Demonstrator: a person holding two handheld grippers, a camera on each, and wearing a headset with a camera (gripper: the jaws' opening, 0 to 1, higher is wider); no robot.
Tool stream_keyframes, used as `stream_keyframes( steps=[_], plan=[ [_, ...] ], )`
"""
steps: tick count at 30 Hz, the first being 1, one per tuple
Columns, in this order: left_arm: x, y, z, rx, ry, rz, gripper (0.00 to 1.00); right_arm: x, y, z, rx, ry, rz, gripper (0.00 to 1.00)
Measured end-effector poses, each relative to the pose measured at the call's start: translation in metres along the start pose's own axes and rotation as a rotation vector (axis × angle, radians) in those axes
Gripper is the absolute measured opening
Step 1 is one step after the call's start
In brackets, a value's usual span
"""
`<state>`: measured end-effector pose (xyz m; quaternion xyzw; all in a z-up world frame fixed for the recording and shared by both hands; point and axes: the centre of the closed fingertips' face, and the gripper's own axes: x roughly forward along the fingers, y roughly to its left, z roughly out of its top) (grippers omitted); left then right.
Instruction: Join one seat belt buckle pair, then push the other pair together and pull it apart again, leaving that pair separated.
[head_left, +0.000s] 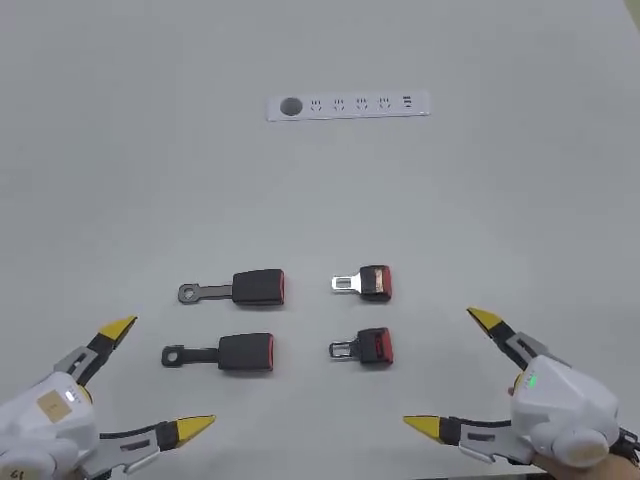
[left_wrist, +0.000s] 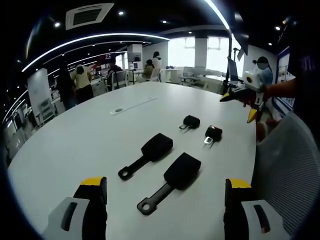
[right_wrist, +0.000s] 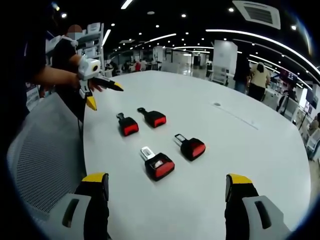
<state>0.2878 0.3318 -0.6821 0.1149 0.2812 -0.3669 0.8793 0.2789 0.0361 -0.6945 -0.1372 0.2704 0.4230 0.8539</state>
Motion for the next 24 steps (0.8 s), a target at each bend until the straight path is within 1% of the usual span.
stream_keyframes(
  steps=[9, 11, 18, 24],
  plan=[
    [0.001, 0.0007, -0.0046, 0.001, 0.006, -0.002, 1.0, -0.0004, 0.0005, -0.0008, -0.002, 0.003, 0.001, 0.99],
    [0.0015, 0.0005, -0.0052, 0.003, 0.008, -0.004, 1.0, -0.0005, 0.0007, 0.0, -0.012, -0.002, 0.003, 0.99],
    [0.0043, -0.0011, -0.0095, 0.031, 0.027, -0.02, 1.0, -0.0008, -0.001, 0.0005, -0.027, 0.002, 0.01, 0.98],
    [0.009, -0.0021, -0.0094, 0.058, 0.043, -0.042, 0.99, 0.0007, -0.0045, 0.0007, -0.05, 0.009, 0.021, 0.94]
  ],
)
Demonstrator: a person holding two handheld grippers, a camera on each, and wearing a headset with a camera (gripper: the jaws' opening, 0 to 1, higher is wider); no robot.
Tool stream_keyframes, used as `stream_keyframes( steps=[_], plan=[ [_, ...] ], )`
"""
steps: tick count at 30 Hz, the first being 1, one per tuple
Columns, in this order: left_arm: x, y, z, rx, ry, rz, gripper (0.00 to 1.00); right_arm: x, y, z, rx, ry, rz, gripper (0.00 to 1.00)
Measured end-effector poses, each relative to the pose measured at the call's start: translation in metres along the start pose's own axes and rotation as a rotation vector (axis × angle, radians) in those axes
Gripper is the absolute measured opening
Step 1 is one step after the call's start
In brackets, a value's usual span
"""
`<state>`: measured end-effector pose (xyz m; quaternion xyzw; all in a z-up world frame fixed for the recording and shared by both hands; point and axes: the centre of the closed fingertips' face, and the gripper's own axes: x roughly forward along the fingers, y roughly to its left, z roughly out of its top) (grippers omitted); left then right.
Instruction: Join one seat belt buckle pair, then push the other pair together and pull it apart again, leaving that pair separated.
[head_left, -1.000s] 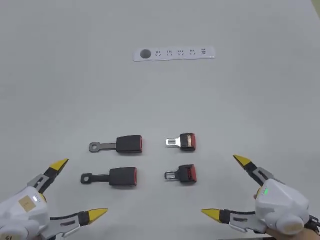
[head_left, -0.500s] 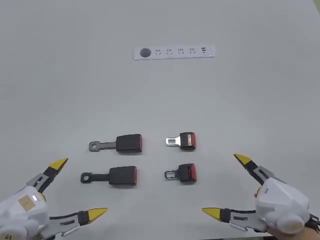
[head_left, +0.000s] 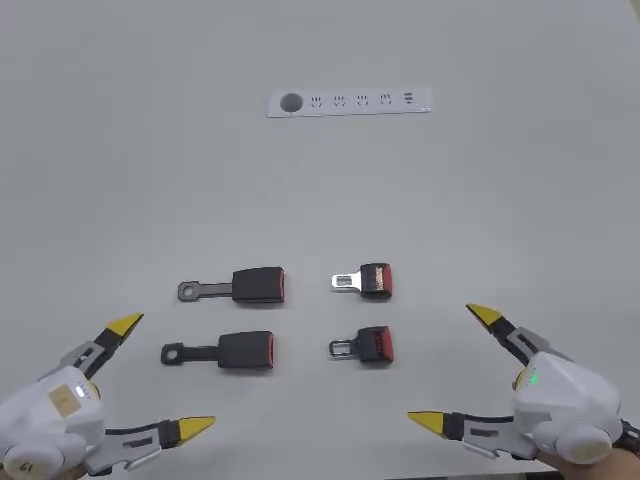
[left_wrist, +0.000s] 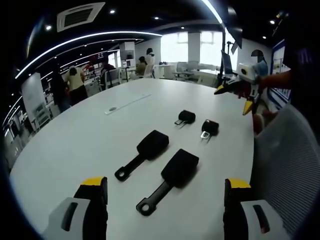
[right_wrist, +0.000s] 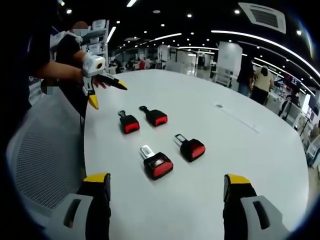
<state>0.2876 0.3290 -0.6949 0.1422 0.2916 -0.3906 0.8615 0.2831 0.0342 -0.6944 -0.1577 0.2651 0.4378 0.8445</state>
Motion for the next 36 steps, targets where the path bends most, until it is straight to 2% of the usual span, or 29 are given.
stream_keyframes(
  steps=[9, 19, 23, 25, 30, 36],
  plan=[
    [0.012, -0.004, -0.002, 0.074, 0.059, -0.063, 0.92, 0.006, -0.001, 0.001, -0.076, 0.02, 0.055, 0.82],
    [0.03, -0.01, -0.001, 0.192, 0.131, -0.142, 0.8, 0.019, 0.002, 0.002, -0.167, 0.046, 0.123, 0.68],
    [0.037, -0.012, -0.005, 0.229, 0.163, -0.173, 0.73, 0.025, 0.005, 0.0, -0.191, 0.058, 0.152, 0.64],
    [0.039, -0.011, -0.011, 0.252, 0.199, -0.186, 0.71, 0.028, 0.007, 0.0, -0.209, 0.065, 0.167, 0.62],
    [0.046, -0.012, -0.013, 0.272, 0.219, -0.217, 0.64, 0.036, 0.011, -0.003, -0.245, 0.082, 0.205, 0.57],
    [0.054, -0.019, -0.016, 0.313, 0.262, -0.268, 0.58, 0.047, 0.015, -0.003, -0.278, 0.097, 0.24, 0.51]
  ],
)
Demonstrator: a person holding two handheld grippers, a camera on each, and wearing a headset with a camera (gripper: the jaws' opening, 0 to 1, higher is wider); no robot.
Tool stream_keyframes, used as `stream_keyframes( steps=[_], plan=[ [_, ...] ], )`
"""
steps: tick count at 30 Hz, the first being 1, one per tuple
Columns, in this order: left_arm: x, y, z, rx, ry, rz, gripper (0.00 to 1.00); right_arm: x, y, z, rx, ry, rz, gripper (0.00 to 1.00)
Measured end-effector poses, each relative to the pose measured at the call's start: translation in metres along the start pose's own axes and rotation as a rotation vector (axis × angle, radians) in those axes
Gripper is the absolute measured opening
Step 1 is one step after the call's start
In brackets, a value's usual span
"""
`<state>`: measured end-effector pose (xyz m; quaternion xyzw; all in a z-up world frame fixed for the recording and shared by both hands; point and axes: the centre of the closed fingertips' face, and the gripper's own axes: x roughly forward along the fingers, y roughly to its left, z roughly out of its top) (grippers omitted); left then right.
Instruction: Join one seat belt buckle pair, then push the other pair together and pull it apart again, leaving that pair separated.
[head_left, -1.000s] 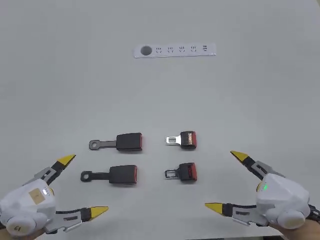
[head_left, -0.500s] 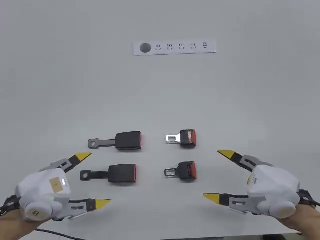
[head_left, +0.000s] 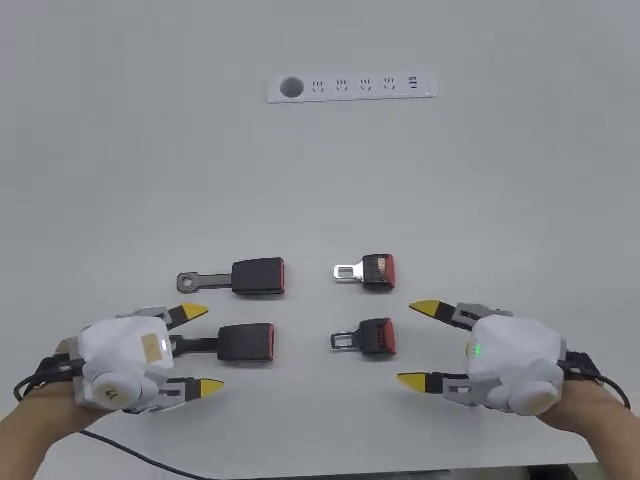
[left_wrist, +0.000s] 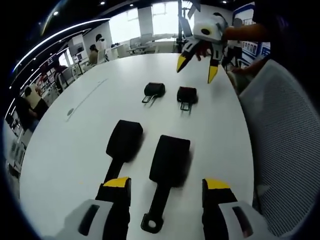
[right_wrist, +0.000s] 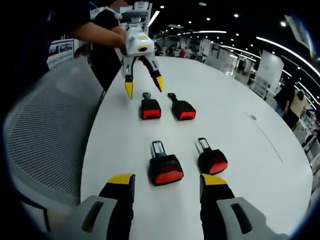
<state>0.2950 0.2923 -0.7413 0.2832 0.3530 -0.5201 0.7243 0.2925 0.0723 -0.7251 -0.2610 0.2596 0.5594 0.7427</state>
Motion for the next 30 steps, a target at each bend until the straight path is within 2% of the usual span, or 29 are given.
stream_keyframes(
  steps=[8, 20, 28, 30],
  plan=[
    [0.01, -0.002, 0.003, 0.055, 0.036, -0.049, 0.51, 0.017, -0.003, 0.0, -0.05, 0.022, 0.042, 0.43],
    [0.025, -0.004, -0.008, 0.125, 0.109, -0.118, 0.42, 0.037, -0.001, -0.005, -0.093, 0.065, 0.106, 0.33],
    [0.03, 0.0, -0.011, 0.141, 0.126, -0.127, 0.36, 0.045, 0.002, -0.011, -0.116, 0.091, 0.135, 0.31],
    [0.03, 0.003, -0.011, 0.162, 0.13, -0.113, 0.32, 0.045, 0.002, -0.011, -0.12, 0.092, 0.139, 0.31]
  ],
)
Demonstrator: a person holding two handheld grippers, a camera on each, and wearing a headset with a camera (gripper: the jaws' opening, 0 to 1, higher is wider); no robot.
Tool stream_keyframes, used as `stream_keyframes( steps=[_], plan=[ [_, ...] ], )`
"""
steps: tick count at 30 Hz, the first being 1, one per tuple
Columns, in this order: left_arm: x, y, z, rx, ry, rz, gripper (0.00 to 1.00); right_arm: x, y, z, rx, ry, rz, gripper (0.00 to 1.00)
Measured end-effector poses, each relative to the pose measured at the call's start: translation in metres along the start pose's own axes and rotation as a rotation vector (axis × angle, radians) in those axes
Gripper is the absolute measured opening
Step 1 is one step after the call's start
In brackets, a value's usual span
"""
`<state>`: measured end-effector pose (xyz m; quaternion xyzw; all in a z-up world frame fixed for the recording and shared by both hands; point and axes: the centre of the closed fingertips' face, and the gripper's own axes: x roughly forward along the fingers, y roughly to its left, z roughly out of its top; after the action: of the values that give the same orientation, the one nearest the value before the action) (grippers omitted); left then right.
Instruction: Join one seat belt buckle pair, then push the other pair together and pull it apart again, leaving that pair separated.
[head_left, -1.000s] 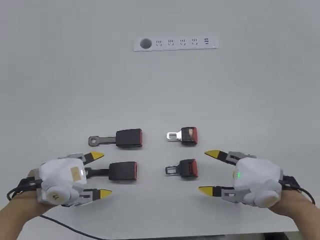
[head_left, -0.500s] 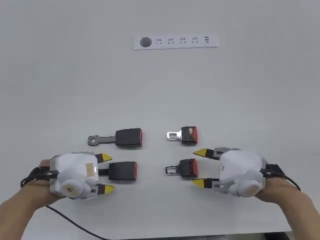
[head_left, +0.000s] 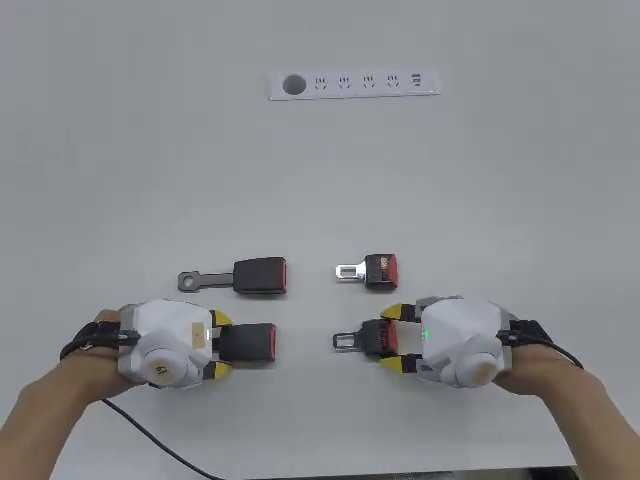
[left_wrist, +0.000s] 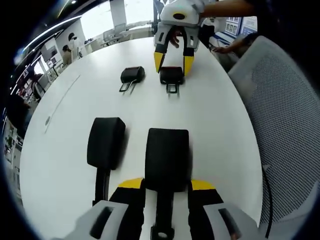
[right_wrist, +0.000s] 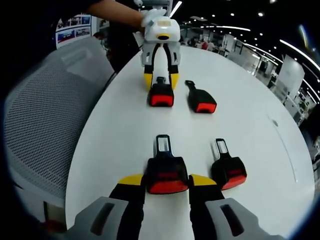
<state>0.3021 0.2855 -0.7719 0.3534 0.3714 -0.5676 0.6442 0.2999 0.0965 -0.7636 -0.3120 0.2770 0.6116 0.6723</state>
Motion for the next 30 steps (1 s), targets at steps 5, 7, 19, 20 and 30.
stream_keyframes(
  steps=[5, 7, 19, 20, 30],
  plan=[
    [0.0014, -0.0004, -0.0023, -0.023, -0.01, -0.006, 0.32, -0.0005, 0.0, 0.0001, -0.018, 0.005, -0.001, 0.3],
    [0.0013, -0.0005, -0.0024, -0.03, -0.016, -0.004, 0.32, -0.0004, -0.0003, 0.0005, -0.017, 0.004, -0.004, 0.3],
    [-0.0006, -0.0022, 0.0007, -0.034, -0.011, -0.015, 0.31, -0.0005, 0.0, 0.0004, -0.01, 0.008, -0.002, 0.29],
    [-0.0005, -0.0022, 0.0007, -0.033, -0.012, -0.015, 0.31, -0.0005, 0.0, 0.0005, -0.008, 0.009, -0.002, 0.29],
    [0.0001, -0.0025, -0.0002, -0.046, -0.001, -0.026, 0.31, 0.0034, -0.0011, 0.0047, 0.0, 0.015, 0.001, 0.29]
  ],
)
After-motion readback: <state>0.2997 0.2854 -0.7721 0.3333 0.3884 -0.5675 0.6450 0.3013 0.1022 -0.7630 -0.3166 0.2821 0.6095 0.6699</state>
